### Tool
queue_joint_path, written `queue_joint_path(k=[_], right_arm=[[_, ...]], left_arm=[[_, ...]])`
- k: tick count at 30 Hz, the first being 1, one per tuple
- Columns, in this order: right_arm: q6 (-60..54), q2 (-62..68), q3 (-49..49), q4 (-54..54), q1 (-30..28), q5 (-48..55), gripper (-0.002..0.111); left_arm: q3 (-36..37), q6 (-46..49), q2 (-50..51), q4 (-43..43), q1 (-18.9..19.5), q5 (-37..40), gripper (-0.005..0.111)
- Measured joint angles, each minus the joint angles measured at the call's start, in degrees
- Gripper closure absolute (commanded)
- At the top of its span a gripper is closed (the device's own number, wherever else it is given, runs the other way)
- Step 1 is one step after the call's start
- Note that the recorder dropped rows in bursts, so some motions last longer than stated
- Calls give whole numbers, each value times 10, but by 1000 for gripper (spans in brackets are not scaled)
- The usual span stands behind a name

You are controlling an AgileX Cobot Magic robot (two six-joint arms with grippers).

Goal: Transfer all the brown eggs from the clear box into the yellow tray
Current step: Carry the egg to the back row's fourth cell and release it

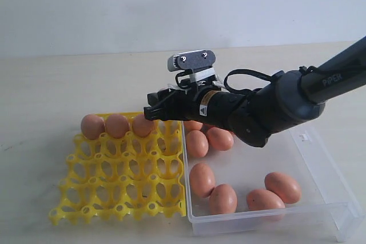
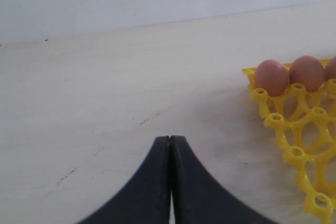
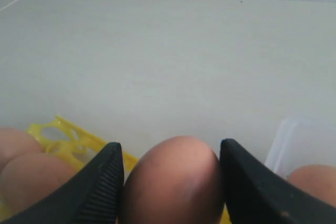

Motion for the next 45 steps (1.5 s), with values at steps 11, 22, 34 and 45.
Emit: queue_joint_path(k=[11, 22, 34, 45], right_arm=[[-1, 3, -4, -29, 0, 34, 108], [40, 3, -6, -58, 0, 42, 61], [45, -30, -7, -68, 0, 118, 54], [44, -72, -6, -74, 0, 183, 74]], left_arm=[[0, 0, 0, 0, 0, 0, 107], [0, 0, 0, 0, 0, 0, 107], [0, 0, 0, 0, 0, 0, 107], [0, 0, 0, 0, 0, 0, 107]])
